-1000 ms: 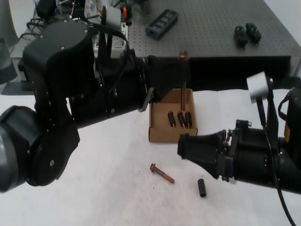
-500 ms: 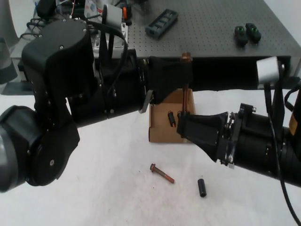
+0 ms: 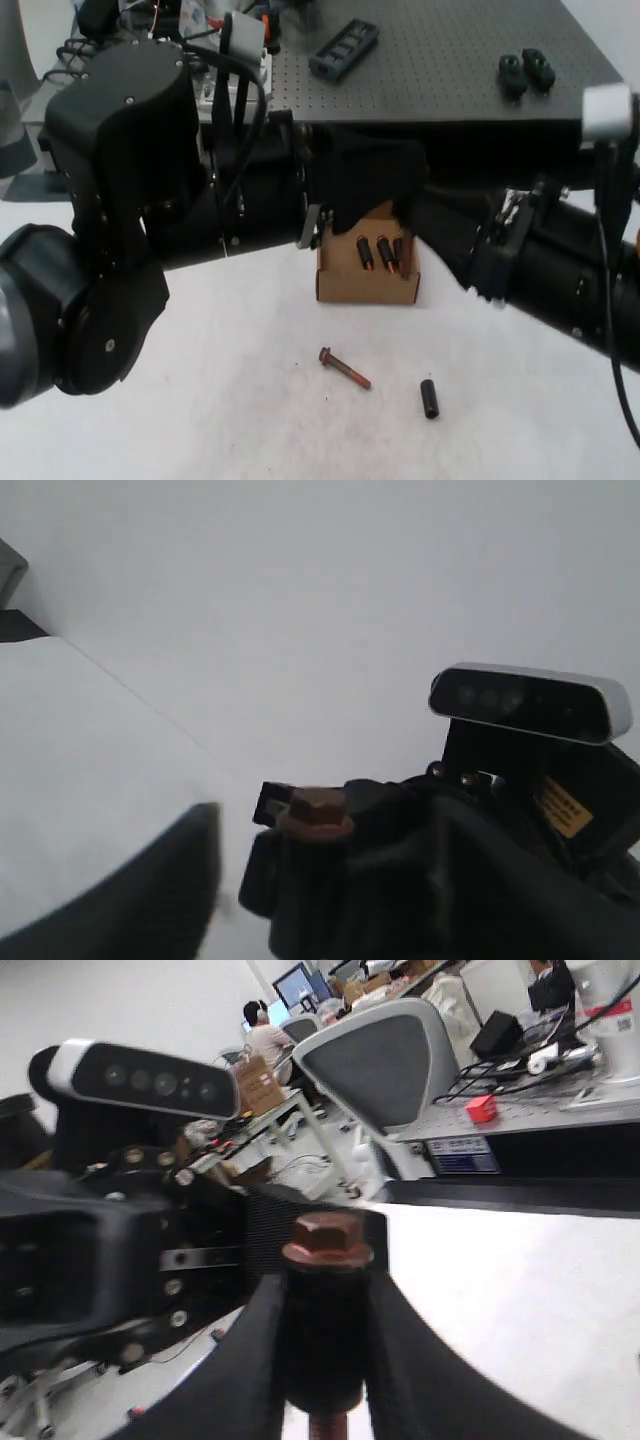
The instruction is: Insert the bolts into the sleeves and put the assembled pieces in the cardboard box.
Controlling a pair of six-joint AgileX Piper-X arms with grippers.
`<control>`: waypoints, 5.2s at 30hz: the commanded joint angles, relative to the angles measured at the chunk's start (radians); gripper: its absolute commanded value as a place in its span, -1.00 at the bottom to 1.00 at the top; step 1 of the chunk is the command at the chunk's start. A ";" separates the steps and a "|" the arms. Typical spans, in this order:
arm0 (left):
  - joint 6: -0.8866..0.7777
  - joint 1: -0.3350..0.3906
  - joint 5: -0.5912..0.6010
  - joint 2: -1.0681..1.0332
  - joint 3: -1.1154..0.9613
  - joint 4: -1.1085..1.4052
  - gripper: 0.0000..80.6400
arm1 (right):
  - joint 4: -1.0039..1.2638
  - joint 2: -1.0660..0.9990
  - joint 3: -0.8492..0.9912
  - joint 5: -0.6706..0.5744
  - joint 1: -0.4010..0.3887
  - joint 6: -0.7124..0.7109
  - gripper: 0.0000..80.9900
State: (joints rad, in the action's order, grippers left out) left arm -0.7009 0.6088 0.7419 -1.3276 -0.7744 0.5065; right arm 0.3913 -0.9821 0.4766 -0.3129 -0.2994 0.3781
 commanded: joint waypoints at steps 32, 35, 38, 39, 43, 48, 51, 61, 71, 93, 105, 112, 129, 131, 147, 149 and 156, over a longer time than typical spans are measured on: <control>0.388 -0.015 -0.291 0.238 0.196 -0.288 -0.80 | -0.770 -1.112 1.043 0.175 0.084 -0.249 -0.20; 0.388 -0.015 -0.294 0.238 0.196 -0.288 -0.80 | -0.802 -1.043 1.043 0.108 0.084 -0.351 -0.23; 0.388 -0.015 -0.326 0.238 0.196 -0.288 -0.80 | -0.952 -0.956 1.043 0.065 0.062 -0.497 -0.25; 0.388 -0.015 -0.346 0.238 0.196 -0.288 -0.80 | -1.021 -0.932 1.043 0.068 0.048 -0.538 -0.25; 0.388 -0.017 -0.400 0.238 0.196 -0.288 -0.80 | -1.281 -0.919 1.041 0.088 -0.023 -0.717 -0.25; 0.388 -0.017 -0.400 0.238 0.196 -0.288 -0.80 | -1.328 -0.979 1.038 0.213 -0.118 -0.756 -0.24; 0.392 -0.017 -0.399 0.238 0.196 -0.288 -0.80 | -1.328 -1.022 1.038 0.242 -0.152 -0.758 -0.24; 0.419 -0.017 -0.399 0.238 0.196 -0.296 -0.80 | -1.323 -1.112 1.038 0.280 -0.180 -0.761 -0.24; 0.448 -0.017 -0.397 0.238 0.196 -0.317 -0.80 | -1.278 -1.145 1.038 0.280 -0.198 -0.757 -0.57; 0.523 0.076 -0.389 -0.133 -0.258 -0.927 -0.14 | -1.317 -0.337 0.652 0.190 0.196 -0.502 -0.83; 0.422 0.229 -0.478 -0.653 -0.820 -1.334 -0.06 | -1.436 0.249 0.285 0.190 0.470 -0.423 -0.83; 0.325 0.233 -0.477 -0.788 -0.919 -1.344 -0.06 | -1.482 0.335 0.234 0.190 0.478 -0.416 -0.83; 0.197 0.237 -0.469 -0.884 -0.923 -1.283 -0.11 | -1.501 0.335 0.234 0.190 0.459 -0.393 -0.83; 0.181 0.237 -0.469 -0.887 -0.923 -1.270 -0.25 | -1.501 0.335 0.234 0.187 0.446 -0.390 -0.83; 0.345 0.237 -0.424 -0.887 -0.923 -1.373 -0.54 | -1.476 0.335 0.234 0.189 0.436 -0.378 -0.83; 0.344 0.237 -0.424 -0.887 -0.923 -1.366 -0.66 | -1.476 0.335 0.234 0.189 0.436 -0.378 -0.83; 0.373 0.237 -0.415 -0.835 -0.923 -1.324 -0.98 | -1.463 0.335 0.234 0.185 0.436 -0.378 -0.83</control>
State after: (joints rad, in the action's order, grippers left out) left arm -0.3435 0.8410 0.3328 -2.1947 -1.6917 -0.8351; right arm -1.0948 -0.6552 0.7120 -0.1135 0.1397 0.0000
